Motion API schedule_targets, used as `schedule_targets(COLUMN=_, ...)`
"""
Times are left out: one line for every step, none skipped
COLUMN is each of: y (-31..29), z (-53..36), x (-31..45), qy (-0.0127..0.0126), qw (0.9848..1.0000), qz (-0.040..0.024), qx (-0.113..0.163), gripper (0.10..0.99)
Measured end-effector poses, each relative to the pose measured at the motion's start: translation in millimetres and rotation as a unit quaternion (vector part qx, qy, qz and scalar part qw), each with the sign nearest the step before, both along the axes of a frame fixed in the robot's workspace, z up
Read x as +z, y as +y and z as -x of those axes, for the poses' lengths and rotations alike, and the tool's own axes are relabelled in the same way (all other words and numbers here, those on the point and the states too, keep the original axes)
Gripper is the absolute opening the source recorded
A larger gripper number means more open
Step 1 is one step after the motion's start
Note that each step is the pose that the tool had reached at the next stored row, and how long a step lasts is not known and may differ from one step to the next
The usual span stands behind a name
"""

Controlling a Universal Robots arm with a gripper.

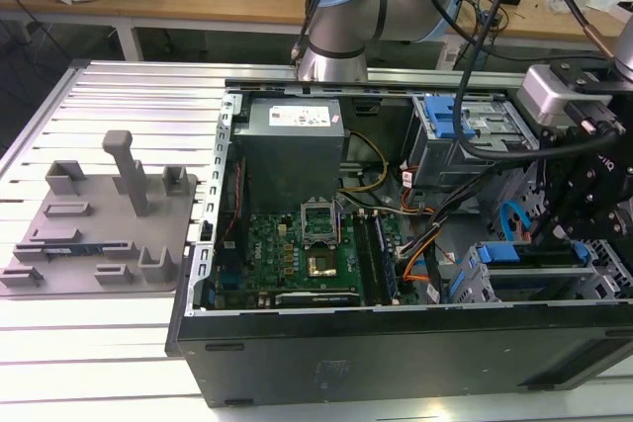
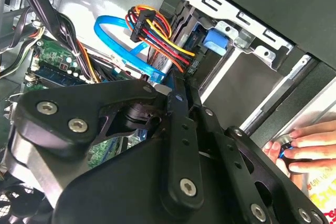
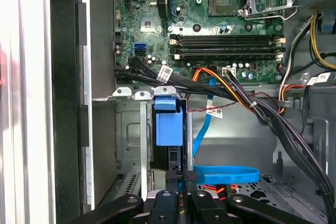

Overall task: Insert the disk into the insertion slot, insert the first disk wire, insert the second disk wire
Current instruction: 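Insert the second disk wire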

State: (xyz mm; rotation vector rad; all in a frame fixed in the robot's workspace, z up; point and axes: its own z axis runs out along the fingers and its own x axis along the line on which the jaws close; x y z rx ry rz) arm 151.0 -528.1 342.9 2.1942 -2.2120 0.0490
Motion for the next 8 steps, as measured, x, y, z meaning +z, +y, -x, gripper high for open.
schedule_targets(y=0.0, z=0.0, x=-0.4, qy=0.0000, qw=1.0000, qz=0.0000, qx=0.000, gripper=0.161)
schedule_targets(y=-0.1, z=0.0, x=-1.1, qy=0.0000, qw=1.0000, qz=0.0001, qx=0.000, gripper=0.161)
schedule_targets(y=-0.1, z=0.0, x=-1.8, qy=0.0000, qw=1.0000, qz=0.0001, qx=0.001, gripper=0.161)
schedule_targets(y=-0.3, z=0.0, x=-3.0, qy=0.0000, qw=1.0000, qz=0.0003, qx=0.001, gripper=0.161)
schedule_targets(y=-0.4, z=0.0, x=-3.8, qy=0.0000, qw=1.0000, qz=0.0005, qx=0.001, gripper=0.161)
schedule_targets(y=-0.7, z=0.2, x=-4.8, qy=0.0000, qw=1.0000, qz=0.0003, qx=0.002, gripper=0.161)
schedule_targets(y=-0.7, z=0.2, x=-4.9, qy=0.0000, qw=1.0000, qz=-0.0005, qx=0.002, gripper=0.161)
schedule_targets(y=-0.7, z=0.2, x=-3.9, qy=0.0000, qw=1.0000, qz=-0.0012, qx=0.002, gripper=0.173)
